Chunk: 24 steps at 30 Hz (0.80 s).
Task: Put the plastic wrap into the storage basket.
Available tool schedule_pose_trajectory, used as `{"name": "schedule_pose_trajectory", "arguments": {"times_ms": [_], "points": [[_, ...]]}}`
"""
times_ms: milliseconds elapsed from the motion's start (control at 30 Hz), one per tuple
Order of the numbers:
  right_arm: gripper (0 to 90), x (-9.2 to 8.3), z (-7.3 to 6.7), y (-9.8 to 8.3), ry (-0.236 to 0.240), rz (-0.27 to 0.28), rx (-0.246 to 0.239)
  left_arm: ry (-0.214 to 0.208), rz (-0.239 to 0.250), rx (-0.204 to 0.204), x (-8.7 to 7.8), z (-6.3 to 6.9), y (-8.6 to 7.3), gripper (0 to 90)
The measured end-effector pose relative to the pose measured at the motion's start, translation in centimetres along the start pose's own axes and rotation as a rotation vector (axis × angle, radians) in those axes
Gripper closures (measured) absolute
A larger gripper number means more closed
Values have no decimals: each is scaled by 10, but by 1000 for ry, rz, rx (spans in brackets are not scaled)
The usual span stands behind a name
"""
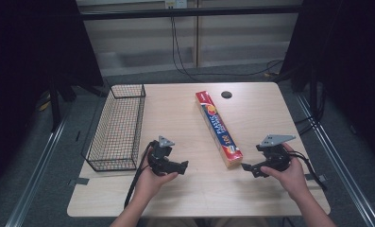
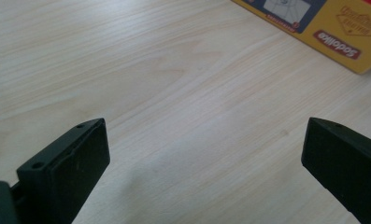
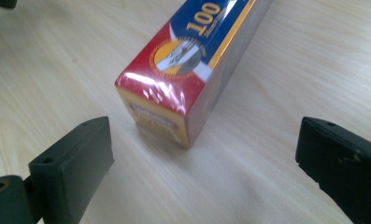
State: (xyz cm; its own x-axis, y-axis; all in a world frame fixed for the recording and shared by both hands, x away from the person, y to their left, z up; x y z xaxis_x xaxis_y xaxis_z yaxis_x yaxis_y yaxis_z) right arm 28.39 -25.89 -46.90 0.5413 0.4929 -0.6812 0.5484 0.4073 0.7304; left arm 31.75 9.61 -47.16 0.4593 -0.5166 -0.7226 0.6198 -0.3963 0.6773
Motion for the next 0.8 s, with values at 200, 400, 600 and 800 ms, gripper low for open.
{"name": "schedule_pose_trajectory", "arguments": {"times_ms": [200, 400, 600, 800], "points": [[34, 2, -2, 18, -33, 26, 57, 0, 6, 8, -4, -2, 1, 4], [12, 15, -7, 45, -49, 50, 121, -4, 7, 5, -9, -3, -1, 9], [62, 40, -2, 70, -88, -12, 141, -9, 11, 3, -11, -6, 2, 16], [87, 62, 2, 74, -100, -64, 164, -17, 10, 13, -9, -4, 3, 20]]}}
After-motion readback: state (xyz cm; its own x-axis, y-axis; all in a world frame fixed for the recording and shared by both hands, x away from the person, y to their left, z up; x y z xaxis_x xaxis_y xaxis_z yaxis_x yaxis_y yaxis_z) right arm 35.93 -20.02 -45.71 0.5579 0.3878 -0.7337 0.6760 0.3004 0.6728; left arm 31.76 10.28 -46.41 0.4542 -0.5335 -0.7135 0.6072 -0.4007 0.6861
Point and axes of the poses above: each handheld gripper's, and its own axes: x roughly forward along the jaws, y roughly out of its top, z roughly to its right, the point moved 1 cm from there along x, roughly forward along the jaws, and after that the axes turned 1 degree about -y, right-handed, at the moved point
